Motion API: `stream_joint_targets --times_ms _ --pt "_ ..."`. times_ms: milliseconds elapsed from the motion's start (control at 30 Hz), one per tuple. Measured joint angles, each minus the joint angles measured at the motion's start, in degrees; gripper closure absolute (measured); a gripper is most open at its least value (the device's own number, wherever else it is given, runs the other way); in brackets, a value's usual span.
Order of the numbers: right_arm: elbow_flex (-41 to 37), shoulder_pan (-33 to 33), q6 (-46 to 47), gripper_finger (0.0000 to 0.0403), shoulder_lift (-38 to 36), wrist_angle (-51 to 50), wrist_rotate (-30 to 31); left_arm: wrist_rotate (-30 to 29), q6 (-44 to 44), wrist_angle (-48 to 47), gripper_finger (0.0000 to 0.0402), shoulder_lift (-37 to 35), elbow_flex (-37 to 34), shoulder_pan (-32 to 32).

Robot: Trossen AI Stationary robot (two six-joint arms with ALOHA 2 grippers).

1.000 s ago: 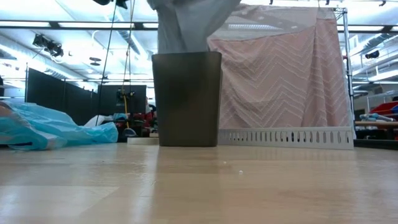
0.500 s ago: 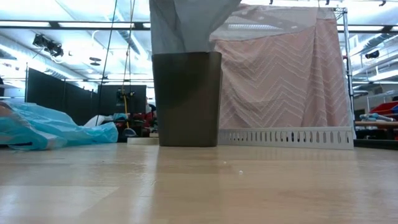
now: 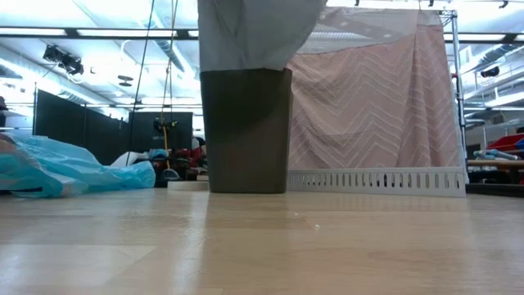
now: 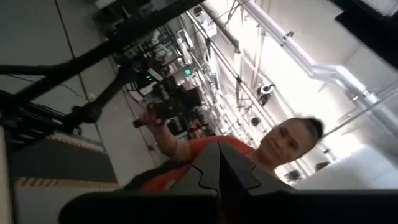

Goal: Place trash/remove bag and relplace
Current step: Remove the trash bag from the trash bin

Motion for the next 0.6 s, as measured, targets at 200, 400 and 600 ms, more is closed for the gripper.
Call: stream_joint_targets --times_ms 200,400,600 --pt "0.0 -5.6 -0.7 0.0403 0.0 -1.1 -0.1 0.9 -0.8 8.3 0.0392 -0.9 -0.1 -1.5" --pt "0.0 -12.8 -0.5 0.0403 0.0 -2.3 -2.5 0.6 -2.4 8.2 0.0387 -2.2 0.0 -2.9" --pt "0.0 -14.0 -0.6 0.0403 0.0 -3.8 -8.8 -5.3 -0.3 7.1 0.0388 -1.8 0.0 -1.7"
